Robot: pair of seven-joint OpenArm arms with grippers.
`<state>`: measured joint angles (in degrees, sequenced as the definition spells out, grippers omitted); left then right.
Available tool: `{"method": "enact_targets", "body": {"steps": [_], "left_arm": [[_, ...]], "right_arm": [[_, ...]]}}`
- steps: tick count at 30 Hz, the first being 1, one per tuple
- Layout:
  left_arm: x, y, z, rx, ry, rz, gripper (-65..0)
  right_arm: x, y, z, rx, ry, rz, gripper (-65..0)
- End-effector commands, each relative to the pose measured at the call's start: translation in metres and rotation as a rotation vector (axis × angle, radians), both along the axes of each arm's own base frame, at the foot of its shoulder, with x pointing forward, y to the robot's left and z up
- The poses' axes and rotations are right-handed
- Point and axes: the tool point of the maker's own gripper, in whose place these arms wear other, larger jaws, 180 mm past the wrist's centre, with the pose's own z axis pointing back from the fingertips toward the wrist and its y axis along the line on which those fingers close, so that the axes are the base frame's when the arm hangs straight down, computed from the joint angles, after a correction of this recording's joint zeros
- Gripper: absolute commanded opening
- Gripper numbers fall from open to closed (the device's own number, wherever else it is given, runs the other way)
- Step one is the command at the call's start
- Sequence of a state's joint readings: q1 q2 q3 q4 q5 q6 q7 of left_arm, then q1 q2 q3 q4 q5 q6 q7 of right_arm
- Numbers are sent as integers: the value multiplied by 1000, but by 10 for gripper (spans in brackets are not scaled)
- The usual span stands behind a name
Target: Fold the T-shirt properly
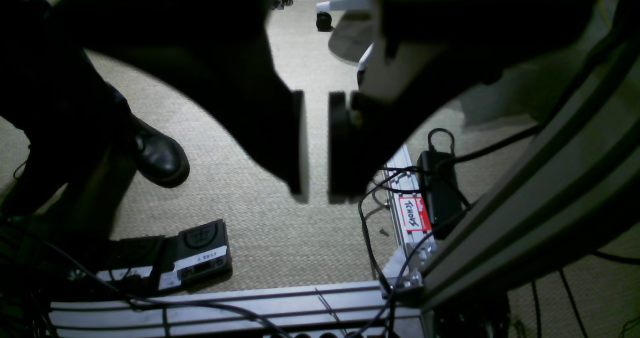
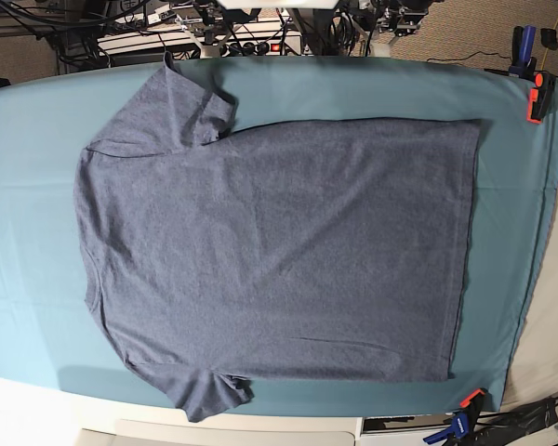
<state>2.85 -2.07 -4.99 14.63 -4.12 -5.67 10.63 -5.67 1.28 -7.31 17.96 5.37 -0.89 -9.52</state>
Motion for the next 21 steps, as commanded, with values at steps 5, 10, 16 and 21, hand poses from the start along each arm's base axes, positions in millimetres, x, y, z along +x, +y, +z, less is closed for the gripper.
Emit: {"method": "enact_targets", "body": {"steps": [5,10,16,21], "left_arm": [[3,-3,0,-9,-9,-4,-650],[3,-3,0,-9,-9,-4,-650],[3,-3,0,-9,-9,-4,-650],[2,-3,0,-9,-8,-4,-650]], "right_arm": [[7,-4,1,-10,-23,7,-566],[7,-4,1,-10,-26,7,-566],[10,-4,1,-10,-41,8,-567],[12,-4,2,-10,-52,9,-566]]}}
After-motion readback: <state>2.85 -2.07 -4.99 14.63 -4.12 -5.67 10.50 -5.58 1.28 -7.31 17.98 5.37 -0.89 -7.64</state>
